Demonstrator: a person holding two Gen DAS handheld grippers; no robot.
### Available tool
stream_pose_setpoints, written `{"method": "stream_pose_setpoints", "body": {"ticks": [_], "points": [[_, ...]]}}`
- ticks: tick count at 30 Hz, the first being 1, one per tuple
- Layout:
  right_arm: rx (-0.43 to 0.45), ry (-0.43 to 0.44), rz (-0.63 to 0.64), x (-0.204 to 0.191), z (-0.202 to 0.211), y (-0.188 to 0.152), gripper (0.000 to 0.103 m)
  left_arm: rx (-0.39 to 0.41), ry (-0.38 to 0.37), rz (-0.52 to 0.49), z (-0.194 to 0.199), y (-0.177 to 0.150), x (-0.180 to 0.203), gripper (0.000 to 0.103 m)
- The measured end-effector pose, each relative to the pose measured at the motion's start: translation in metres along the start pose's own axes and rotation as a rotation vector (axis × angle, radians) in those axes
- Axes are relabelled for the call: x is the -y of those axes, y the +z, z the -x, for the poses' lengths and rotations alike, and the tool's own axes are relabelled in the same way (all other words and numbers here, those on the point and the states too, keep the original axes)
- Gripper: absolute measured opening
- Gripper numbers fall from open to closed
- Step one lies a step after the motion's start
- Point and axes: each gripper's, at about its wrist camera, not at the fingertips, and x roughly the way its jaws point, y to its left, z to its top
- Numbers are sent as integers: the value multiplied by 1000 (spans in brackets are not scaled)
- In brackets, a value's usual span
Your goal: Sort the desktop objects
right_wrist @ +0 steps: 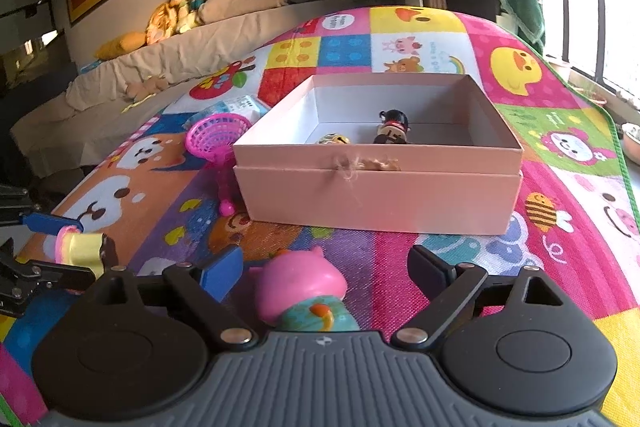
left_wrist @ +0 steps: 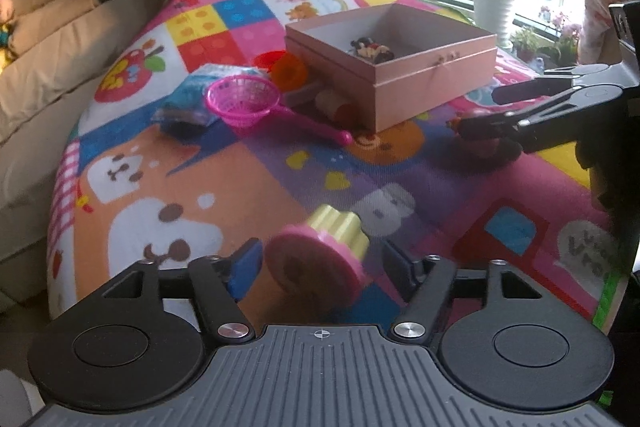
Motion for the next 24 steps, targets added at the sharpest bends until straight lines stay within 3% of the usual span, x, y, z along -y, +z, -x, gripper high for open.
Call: {"method": "stream_pose_setpoints", "body": {"ticks": [4,5,6,7,8,12,15,17,21,24], "points": [[-70,24,114,-14,-6,0,89,-18,-4,37,-12,-8,1,73],[-84,13,141,-18,-7,-1,83,-12,-2,48,-14,-9,1,73],[-101,11,166,-21,-8,-2,64,-2,-1,63,-15,-9,0,72],[-127,15,186,-24,-9,-3,54,4,2,74,-16,-9,-1,72],[-150,18,192,-26,-8,-3,49,7,8,80,-17,-8,-1,71],[-180,60,220,-30,12,-2,48,16,23,42,-13,-5,7,60],[-172,87,264,-32,39,2,48,65,4,41,7,7,11,60],[-89,55,309,-28,65,18,48,151,-7,20,29,32,12,60],[134,-14,239,-3,115,86,48,392,20,-103,54,98,29,60],[245,-85,233,9,121,122,48,418,2,-110,27,132,42,60]]}}
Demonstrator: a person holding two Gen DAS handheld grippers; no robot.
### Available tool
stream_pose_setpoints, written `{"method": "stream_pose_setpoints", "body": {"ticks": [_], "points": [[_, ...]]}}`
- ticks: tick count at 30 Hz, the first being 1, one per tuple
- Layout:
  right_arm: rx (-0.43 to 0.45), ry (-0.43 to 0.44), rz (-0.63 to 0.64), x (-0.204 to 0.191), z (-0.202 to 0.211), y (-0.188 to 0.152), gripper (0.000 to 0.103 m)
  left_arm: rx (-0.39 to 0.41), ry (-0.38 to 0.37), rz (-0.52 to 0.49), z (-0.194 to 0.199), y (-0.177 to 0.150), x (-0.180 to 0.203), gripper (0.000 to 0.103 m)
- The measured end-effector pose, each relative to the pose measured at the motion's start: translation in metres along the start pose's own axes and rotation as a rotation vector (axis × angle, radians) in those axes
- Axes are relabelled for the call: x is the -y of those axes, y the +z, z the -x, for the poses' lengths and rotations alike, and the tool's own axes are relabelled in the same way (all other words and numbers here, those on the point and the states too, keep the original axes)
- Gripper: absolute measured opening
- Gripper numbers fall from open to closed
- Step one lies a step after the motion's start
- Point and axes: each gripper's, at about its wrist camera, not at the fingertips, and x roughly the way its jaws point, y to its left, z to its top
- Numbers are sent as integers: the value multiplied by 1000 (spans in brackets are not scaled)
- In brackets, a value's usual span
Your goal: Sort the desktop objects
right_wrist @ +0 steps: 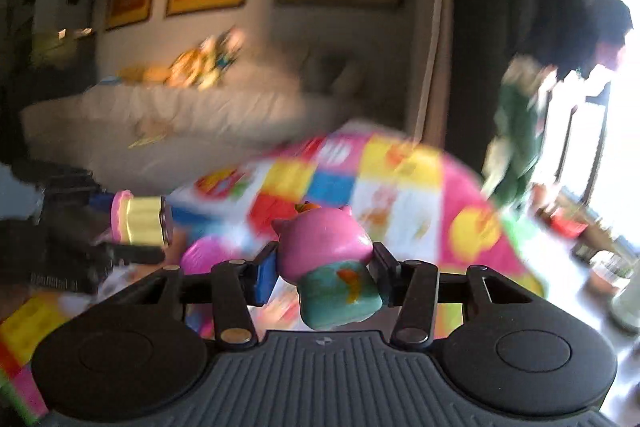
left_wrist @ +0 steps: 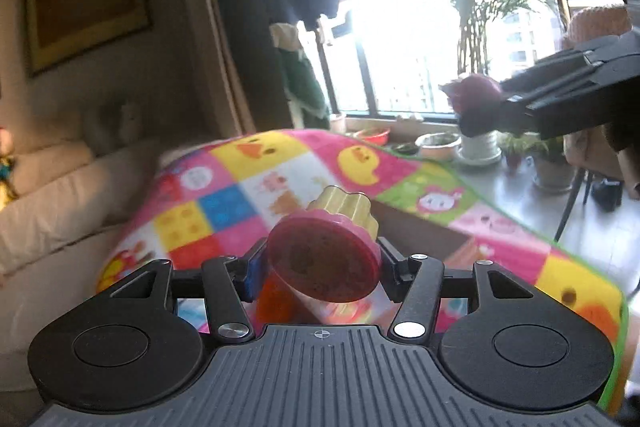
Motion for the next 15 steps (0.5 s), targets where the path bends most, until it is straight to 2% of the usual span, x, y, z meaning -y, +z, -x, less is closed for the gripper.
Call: {"method": "stream_pose_setpoints", "body": {"ticks": [3,5,8,9,10,12,15], "points": [[-6,-40,-18,14,-25,10,48,-48,-57,15,-49,3,12,60],[-42,-41,-38,22,-48,10,48,-81,-78,21,-81,1,20,60],[-108,-41,-82,35,-83,4,48,-148,-111,82,-118,-5,19,61],[-129,-37,-100,38,-93,0,48,-169,-125,123,-121,-11,14,66],[-152,-33,-120,41,-102,-5,48,-171,-125,157,-122,-14,8,80],[-199,-25,-147,44,-118,-17,49,-132,-126,195,-105,-24,-7,93],[-247,-7,-164,43,-137,-29,52,-87,-64,182,-70,-40,-28,96]]}}
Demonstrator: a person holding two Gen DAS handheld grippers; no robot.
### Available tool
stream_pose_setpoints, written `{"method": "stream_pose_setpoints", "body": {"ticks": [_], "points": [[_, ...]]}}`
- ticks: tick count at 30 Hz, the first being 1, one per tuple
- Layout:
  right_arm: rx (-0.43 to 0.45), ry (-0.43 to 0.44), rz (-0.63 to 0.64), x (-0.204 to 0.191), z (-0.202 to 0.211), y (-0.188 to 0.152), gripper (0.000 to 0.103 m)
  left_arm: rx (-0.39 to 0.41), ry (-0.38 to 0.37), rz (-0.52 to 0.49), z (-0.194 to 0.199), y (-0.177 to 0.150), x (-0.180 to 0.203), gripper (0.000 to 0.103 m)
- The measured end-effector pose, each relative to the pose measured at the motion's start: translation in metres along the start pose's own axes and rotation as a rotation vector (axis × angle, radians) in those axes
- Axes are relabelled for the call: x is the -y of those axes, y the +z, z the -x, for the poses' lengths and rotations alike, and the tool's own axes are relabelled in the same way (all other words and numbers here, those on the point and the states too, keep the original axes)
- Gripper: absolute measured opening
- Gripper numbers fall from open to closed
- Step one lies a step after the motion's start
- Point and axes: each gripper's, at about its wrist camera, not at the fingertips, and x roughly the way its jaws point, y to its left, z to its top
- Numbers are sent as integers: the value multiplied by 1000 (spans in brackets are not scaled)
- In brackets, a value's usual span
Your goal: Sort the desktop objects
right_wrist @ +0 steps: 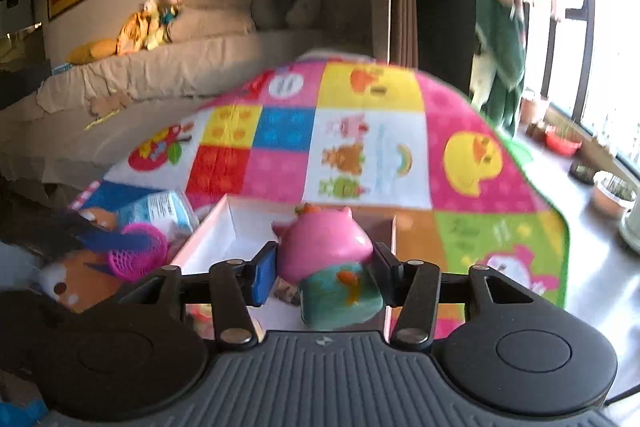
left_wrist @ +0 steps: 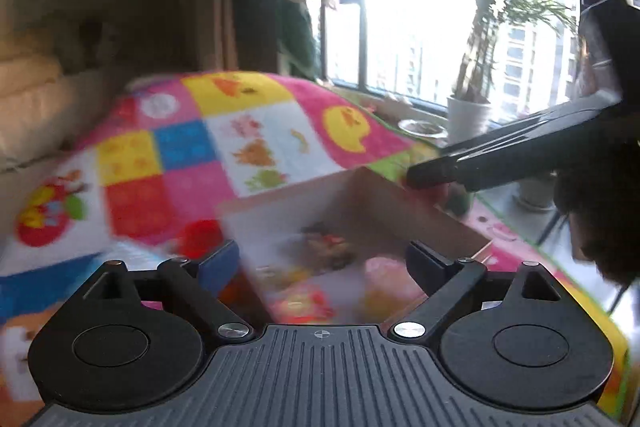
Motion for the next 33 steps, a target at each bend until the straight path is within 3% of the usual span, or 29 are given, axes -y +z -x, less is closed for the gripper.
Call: {"method": "stream_pose_setpoints", "body": {"ticks": [6,11,14,18,20,22,23,27,30,32,33], "points": [[-28,-1,12,-18,-18,2,56,-40,177,79,42,-51,-47,97],[-38,47,125,-73,-27,9,63,-134,343,163,41,-87,-81,97],[-49,90,241,-119,-36,15,65,-129,344,228,44,-97,-94,98],[-132,156,268,-159,-66,35,65,-105,310,264,49,-104,-94,100],[-154,128,281,-170,-87,51,64,-100,287,270,49,-105,-96,100],[-182,66,283,-173,-116,72,54,-78,263,289,49,-105,-96,101],[-219,39,246,-169,-135,84,46,-74,251,299,48,-106,-97,101],[-370,-35,-79,-126,-212,113,47,-65,236,344,50,-108,-102,101],[-472,-58,-290,-92,-257,111,47,-60,213,369,52,-110,-103,101],[-504,-102,-317,-84,-275,106,44,-63,203,378,52,-110,-105,101],[-512,-118,-302,-85,-282,103,36,-65,199,385,51,-110,-106,101]]}}
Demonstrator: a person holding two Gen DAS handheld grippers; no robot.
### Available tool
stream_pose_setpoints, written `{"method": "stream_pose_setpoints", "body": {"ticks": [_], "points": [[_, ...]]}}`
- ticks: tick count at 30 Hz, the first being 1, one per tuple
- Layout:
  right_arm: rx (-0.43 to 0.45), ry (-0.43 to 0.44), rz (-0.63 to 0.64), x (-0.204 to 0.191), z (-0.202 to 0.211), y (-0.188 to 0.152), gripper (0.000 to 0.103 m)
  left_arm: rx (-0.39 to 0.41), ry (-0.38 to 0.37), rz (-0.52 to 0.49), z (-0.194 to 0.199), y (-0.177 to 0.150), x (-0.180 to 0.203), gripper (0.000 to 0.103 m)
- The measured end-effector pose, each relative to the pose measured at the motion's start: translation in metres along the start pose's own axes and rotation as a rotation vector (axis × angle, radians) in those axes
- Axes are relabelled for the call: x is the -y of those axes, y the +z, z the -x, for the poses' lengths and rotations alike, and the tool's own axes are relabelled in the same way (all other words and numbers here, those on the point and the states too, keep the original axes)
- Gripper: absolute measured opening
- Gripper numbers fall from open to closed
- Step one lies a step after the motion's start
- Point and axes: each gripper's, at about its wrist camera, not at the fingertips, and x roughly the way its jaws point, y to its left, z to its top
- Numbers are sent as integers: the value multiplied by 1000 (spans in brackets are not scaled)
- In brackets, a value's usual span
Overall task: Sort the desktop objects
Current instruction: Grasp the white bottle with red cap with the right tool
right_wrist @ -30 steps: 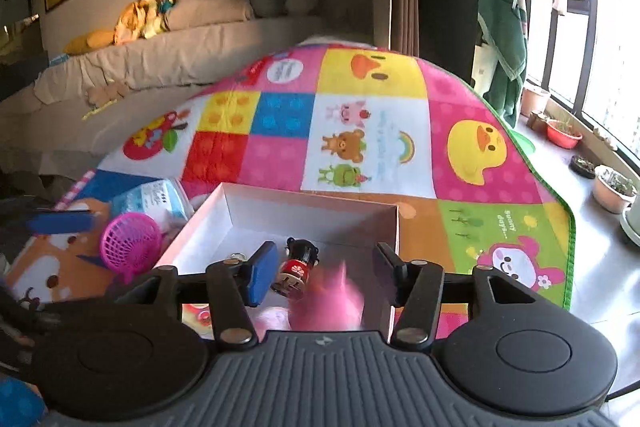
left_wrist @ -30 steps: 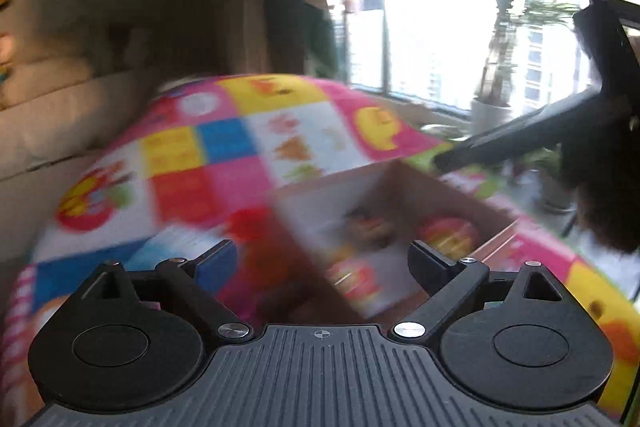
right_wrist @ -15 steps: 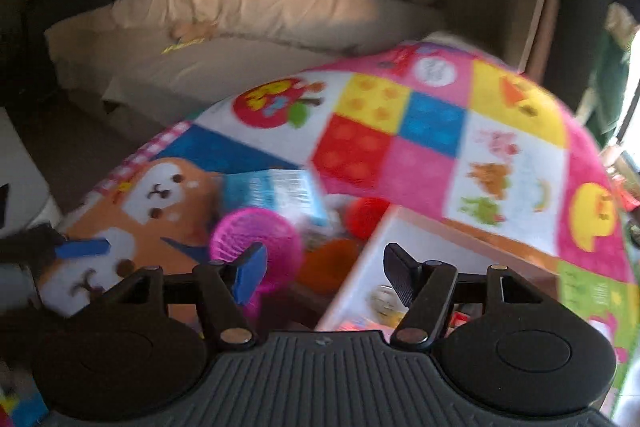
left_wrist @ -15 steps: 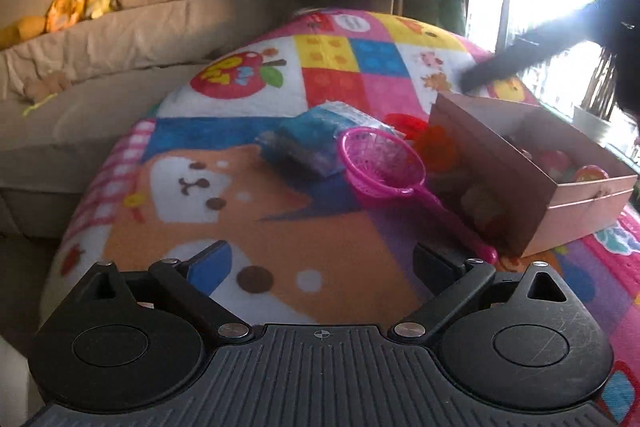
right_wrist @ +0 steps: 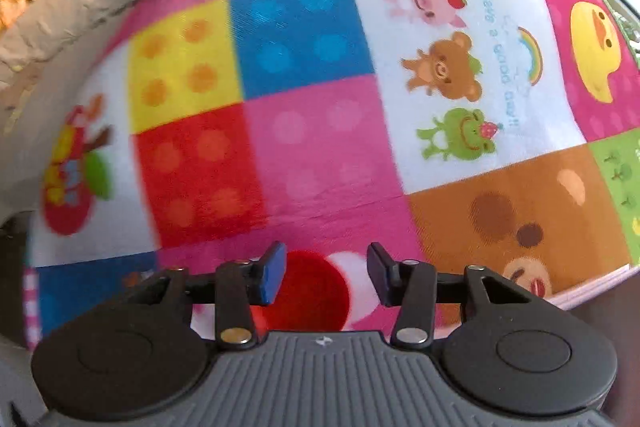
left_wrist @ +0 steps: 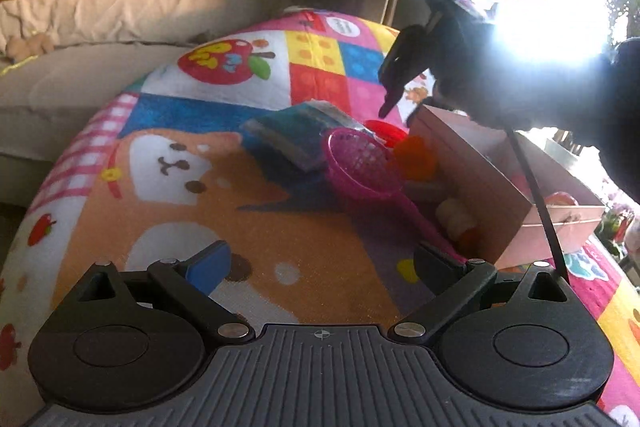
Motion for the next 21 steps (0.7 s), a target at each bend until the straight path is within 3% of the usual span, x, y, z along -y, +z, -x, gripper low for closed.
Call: {"method": "stream_pose_setpoints", "body": {"ticks": [2,10,13,19,21], "points": [[-22,2,24,-6,-8,-1,29,-7,-7,18,-2,0,-3,101],[-63,76,250,-70,-10,-36,29,-15,5,37,-3,0,-5,101],[-74,126,356,-89,3,-61,29,-17,6,25,-3,0,-4,101],[-189,228,499,-90,41,-118,30,-18,11,9,-3,0,-2,102],[-134,253,530,-80,68,-129,30,-16,15,-6,-3,0,0,102]]}}
